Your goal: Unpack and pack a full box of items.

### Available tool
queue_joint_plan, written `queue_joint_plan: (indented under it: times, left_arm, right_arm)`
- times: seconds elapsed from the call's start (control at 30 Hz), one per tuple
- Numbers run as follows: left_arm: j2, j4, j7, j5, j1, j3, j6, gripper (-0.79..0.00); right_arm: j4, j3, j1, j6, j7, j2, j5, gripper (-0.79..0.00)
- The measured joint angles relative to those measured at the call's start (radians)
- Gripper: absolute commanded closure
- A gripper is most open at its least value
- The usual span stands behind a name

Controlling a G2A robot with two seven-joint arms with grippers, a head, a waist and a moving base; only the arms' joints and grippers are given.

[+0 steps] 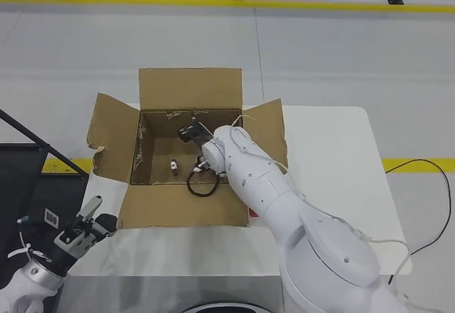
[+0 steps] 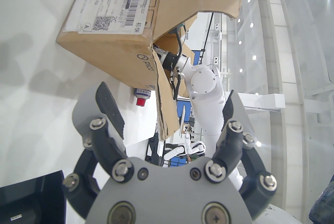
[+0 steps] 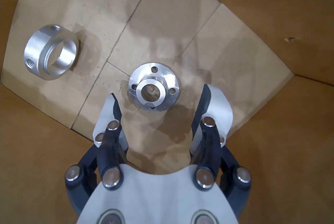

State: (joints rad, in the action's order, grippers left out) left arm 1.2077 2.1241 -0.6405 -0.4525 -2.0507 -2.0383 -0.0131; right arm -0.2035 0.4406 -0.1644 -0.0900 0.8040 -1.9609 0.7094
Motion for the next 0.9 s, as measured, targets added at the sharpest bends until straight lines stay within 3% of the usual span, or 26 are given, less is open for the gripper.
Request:
queue_joint_plan:
  times: [0.13,0.83,0.9]
  left_arm:
    - [0.001,0.001,0.004,-0.002,-0.004,-0.001,-0.003,-0.785]
    - [0.004,-0.004,0.011,-0.01,-0.015,-0.01,-0.013,-0.785]
    - [0.004,-0.005,0.012,-0.011,-0.015,-0.01,-0.013,-0.785]
  right_arm:
    - [-0.011,0.006,-0.005,0.024,-0.031,0.0,0.009,-0.443]
    - [-0.016,0.032,-0.03,0.001,-0.019,-0.006,0.031,-0.289]
    - [-0.014,0.035,-0.032,-0.002,-0.019,-0.006,0.034,-0.169]
